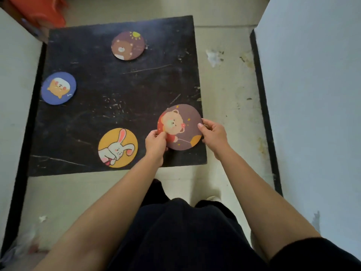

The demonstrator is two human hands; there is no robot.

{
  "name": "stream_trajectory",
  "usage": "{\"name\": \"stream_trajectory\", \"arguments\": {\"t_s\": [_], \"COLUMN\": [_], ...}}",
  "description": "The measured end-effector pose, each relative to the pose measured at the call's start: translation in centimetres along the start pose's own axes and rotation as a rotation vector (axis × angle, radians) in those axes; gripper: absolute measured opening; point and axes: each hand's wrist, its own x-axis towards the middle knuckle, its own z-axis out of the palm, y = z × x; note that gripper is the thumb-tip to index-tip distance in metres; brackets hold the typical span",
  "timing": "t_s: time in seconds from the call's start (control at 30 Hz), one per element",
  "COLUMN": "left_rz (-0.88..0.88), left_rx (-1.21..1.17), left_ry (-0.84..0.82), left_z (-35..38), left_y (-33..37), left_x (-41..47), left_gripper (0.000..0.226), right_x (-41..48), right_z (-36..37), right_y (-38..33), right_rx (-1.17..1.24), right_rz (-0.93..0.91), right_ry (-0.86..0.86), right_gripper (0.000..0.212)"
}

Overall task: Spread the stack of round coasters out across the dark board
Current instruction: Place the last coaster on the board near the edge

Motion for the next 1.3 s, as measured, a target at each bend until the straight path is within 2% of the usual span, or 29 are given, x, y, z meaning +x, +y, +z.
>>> {"name": "stream_trajectory", "arguments": {"t_s": [0.13,0.23,0.5,0.67,0.8,1.07,1.2,1.3], "left_rz": [-0.007,-0.005,-0.123,-0.16,-0.178,-0.355,-0.468,-0.509], "left_rx": [-0.09,-0.156,-0.31,-0.38,-0.427,-0.629,-0.802,-0.942], "left_ry": [0.05,0.069,0.114,0.133,0.213,0.548,0.745,0.859], "left_z": [3.3,4.7,8.2,10.6,11.6,15.4,18.0,19.5], "left_y": [-0.7,-0.1,3.0,6.8,8.9,10.6,11.3,11.7], "left_x": [-1.8,-1.8,2.9,6.0,8.1,13.0,14.3,14.5], "left_gripper": [0.02,0.018,0.018,0.016,0.011,0.01,0.014,0.013], "right_x": [1.5,3.8,11.5,16.4,21.0,32.0,36.0,37.3], "right_z": [-4.5,-5.8,-5.7,-6.0,-4.7,1.9,4.7,6.2], "right_y": [-0.9,-2.5,-6.8,-10.6,-13.5,-16.3,-17.5,-18.5], "right_rx": [-0.069,-0.128,-0.32,-0.443,-0.548,-0.822,-1.052,-1.138], "right_rz": [-0.006,-0.032,-0.056,-0.04,-0.083,-0.176,-0.285,-0.38], "right_ry": [-0.086,-0.087,-0.087,-0.168,-0.239,-0.593,-0.815,-0.98], "right_gripper": [0.029,0.028,0.022,0.021,0.023,0.027,0.032,0.033]}}
